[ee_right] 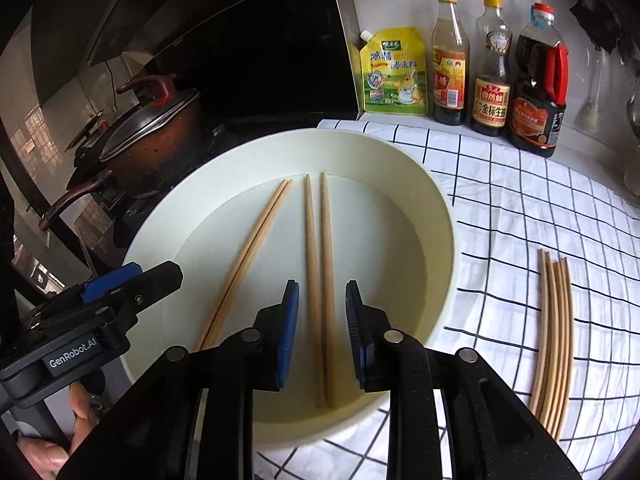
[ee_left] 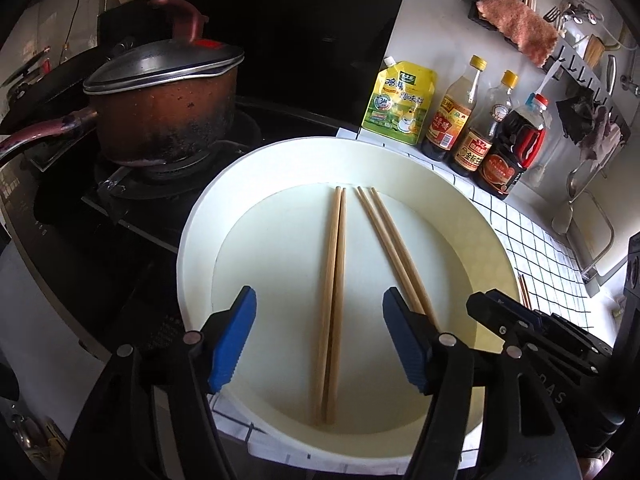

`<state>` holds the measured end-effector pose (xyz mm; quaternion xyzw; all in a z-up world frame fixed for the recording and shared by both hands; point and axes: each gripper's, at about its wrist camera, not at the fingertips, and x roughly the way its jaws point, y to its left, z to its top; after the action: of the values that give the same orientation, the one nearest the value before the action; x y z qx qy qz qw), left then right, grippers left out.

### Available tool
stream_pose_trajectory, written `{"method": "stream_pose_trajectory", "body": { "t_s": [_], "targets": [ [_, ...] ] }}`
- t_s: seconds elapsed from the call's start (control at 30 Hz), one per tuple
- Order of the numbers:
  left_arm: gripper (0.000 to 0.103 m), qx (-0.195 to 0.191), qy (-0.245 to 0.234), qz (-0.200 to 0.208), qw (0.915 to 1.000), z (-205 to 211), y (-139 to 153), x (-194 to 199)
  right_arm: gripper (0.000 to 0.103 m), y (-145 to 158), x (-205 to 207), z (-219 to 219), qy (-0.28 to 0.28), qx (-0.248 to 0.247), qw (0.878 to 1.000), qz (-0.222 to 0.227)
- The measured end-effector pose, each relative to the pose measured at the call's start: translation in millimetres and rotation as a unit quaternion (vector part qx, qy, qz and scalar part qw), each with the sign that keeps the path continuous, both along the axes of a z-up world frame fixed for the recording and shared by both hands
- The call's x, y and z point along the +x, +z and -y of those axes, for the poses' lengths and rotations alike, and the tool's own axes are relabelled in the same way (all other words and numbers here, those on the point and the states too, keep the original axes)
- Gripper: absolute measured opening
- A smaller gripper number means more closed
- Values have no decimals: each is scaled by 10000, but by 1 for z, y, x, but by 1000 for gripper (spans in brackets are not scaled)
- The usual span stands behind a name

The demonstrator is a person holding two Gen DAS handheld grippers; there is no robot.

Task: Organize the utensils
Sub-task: 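Lower the chopstick into the basin and open the right tool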

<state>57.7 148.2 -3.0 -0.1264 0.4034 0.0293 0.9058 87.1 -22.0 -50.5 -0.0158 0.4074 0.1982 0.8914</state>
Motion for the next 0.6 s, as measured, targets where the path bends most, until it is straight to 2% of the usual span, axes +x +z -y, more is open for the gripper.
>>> {"method": "stream_pose_trajectory", "body": {
  "t_s": [0.23,0.6],
  "targets": [
    [71,14,-45,92,9999,11,5,-14,27,8,-20,15,-66,75,9999,102],
    [74,-18,-259,259,9993,48,10,-33,35,18,-51,62,-350,94,9988,315]
  ]
}}
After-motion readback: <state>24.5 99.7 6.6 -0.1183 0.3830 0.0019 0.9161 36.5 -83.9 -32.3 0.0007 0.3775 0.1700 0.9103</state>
